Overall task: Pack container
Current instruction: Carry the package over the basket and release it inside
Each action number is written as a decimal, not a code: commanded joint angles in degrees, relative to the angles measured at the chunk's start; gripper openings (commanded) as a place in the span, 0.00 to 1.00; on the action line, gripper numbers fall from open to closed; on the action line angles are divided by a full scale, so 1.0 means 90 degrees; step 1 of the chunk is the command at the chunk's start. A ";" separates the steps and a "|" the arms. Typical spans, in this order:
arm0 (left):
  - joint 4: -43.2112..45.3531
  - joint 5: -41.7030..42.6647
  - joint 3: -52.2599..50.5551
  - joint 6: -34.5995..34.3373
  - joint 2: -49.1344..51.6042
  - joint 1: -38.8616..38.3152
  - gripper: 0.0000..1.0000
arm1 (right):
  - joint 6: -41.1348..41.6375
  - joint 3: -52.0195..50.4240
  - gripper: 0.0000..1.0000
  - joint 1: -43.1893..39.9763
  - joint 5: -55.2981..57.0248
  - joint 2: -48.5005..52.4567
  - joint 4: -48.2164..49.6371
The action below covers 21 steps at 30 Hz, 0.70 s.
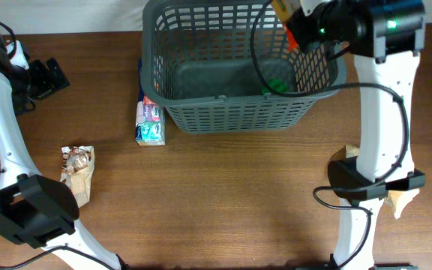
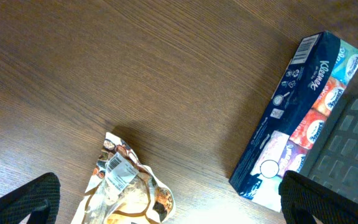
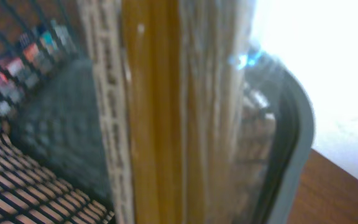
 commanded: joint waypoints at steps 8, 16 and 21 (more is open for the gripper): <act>0.0005 -0.0066 0.0017 0.0102 0.0070 0.0005 0.99 | -0.0658 -0.1265 0.04 -0.0063 -0.0075 -0.0321 0.0359; 0.0005 -0.0066 0.0017 0.0102 0.0070 0.0005 0.99 | -0.1603 -0.1576 0.04 -0.0063 -0.0685 -0.0321 0.0165; 0.0005 -0.0066 0.0017 0.0102 0.0070 0.0005 0.99 | -0.2050 -0.1778 0.04 -0.0063 -0.0814 -0.0321 0.0124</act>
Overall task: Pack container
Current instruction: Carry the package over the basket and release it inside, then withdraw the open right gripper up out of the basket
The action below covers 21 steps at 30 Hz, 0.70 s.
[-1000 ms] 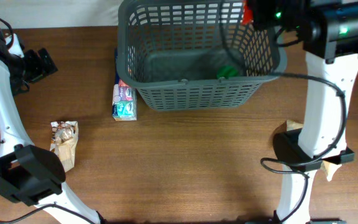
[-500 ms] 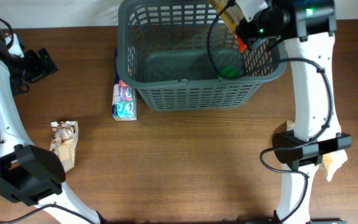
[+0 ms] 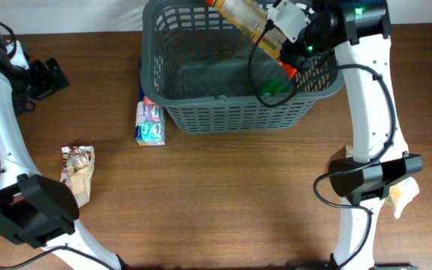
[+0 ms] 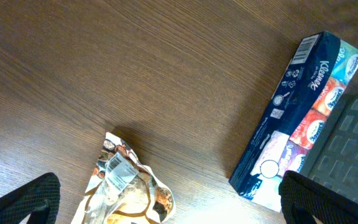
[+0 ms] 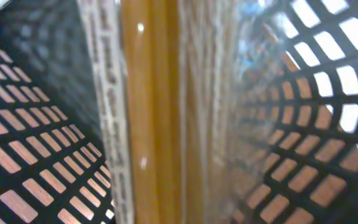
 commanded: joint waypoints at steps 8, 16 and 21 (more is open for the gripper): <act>0.0005 -0.0063 0.0017 0.0102 0.0070 0.0005 0.99 | -0.1678 -0.0624 0.04 -0.0029 -0.0546 -0.0321 0.0141; 0.0005 -0.0066 0.0017 0.0102 0.0070 0.0005 0.99 | -0.2982 -0.1668 0.04 -0.0029 -0.0546 -0.0318 0.0226; 0.0005 -0.0066 0.0017 0.0102 0.0070 0.0005 0.99 | -0.3065 -0.2074 0.04 -0.0029 -0.0546 -0.0316 0.0520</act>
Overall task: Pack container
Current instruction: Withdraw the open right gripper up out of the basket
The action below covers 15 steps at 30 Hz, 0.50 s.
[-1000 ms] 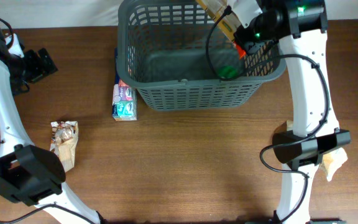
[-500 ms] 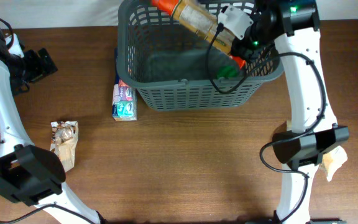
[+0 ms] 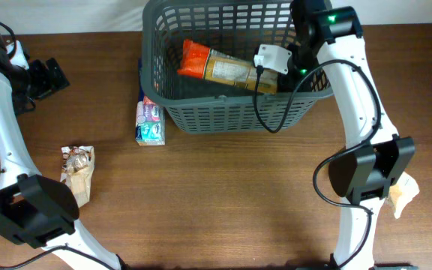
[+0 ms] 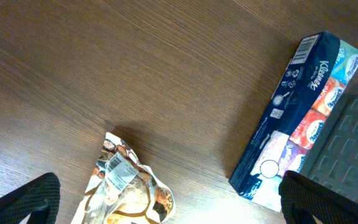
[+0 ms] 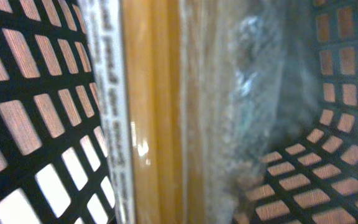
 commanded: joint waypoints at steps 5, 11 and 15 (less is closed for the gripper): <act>0.0005 -0.0066 0.0017 0.0102 0.0070 0.0005 0.99 | -0.0294 -0.0097 0.12 -0.0029 -0.0488 -0.0316 0.0379; 0.0005 -0.0066 0.0017 0.0102 0.0070 0.0005 0.99 | -0.0238 -0.0097 0.33 -0.0029 -0.0493 -0.0316 0.0410; 0.0005 -0.0066 0.0017 0.0102 0.0070 0.0005 0.99 | -0.0223 -0.0097 0.99 -0.0029 -0.0495 -0.0316 0.0420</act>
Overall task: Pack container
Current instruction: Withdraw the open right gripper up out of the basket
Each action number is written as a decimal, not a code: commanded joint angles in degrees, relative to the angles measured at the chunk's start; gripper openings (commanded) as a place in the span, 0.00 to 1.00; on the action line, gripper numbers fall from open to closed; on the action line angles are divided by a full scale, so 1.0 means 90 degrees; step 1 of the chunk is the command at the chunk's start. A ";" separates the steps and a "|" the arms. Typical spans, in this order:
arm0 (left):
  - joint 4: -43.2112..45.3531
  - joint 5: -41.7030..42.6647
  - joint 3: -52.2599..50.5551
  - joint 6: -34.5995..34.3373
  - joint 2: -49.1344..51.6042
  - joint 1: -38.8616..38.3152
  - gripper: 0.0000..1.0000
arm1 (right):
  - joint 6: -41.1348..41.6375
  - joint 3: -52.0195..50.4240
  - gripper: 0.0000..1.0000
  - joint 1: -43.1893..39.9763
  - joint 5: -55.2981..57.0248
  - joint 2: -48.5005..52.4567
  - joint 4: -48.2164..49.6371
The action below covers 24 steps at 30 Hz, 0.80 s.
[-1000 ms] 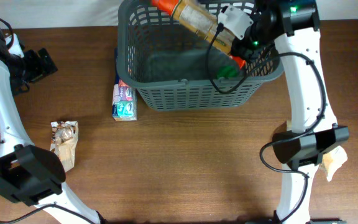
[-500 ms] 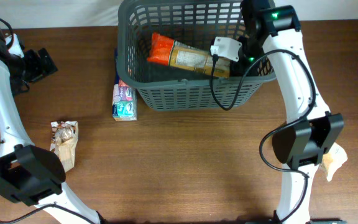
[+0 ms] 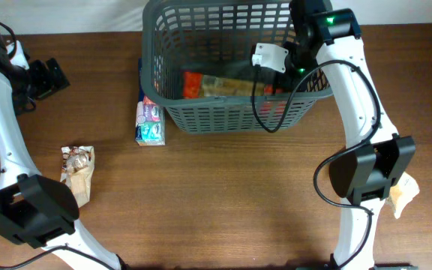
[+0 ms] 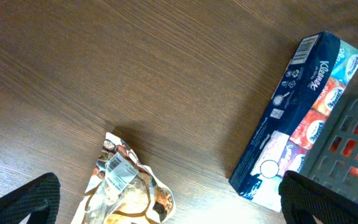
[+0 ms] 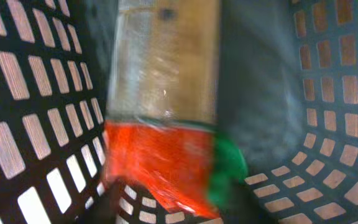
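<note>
A long clear pasta package (image 3: 216,85) with a red end (image 5: 160,162) lies low inside the grey mesh basket (image 3: 231,116), next to a green item (image 5: 229,165). My right gripper (image 3: 280,71) hangs inside the basket's right end, open, with the package apart from it and blurred below. Far off at the table's back left, my left gripper (image 3: 47,79) is open with nothing between its fingers (image 4: 17,199). It looks down on a blue tissue box (image 4: 297,106) and a crumpled snack bag (image 4: 129,186).
The tissue box (image 3: 150,120) lies on the table against the basket's left wall. The snack bag (image 3: 77,172) lies at the left, near the left arm's base. A beige bag (image 3: 400,196) sits by the right arm's base.
The pasta package was clamped in my right gripper, slanting across the basket. Now it is out of the gripper and lies lower in the basket. The left arm has not moved.
My right gripper held the pasta package above the basket's back right corner. Then the package reached leftwards over the basket. Then it lay slanted inside the basket, still gripped. Now it rests in the basket, let go. The left gripper stayed open and still throughout.
</note>
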 commanded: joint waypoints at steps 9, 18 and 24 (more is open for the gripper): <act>0.0005 -0.0066 0.0017 0.0102 0.0070 0.0005 0.99 | 0.0510 0.0323 0.99 -0.0027 -0.0976 -0.0299 0.0449; 0.0005 -0.0066 0.0017 0.0102 0.0070 0.0005 0.99 | 0.2922 0.2397 0.99 -0.0029 0.0066 -0.0301 0.1401; 0.0002 -0.0063 0.0017 0.0102 0.0070 0.0005 0.99 | 0.4439 0.3849 0.99 -0.0029 0.3682 -0.0306 0.1324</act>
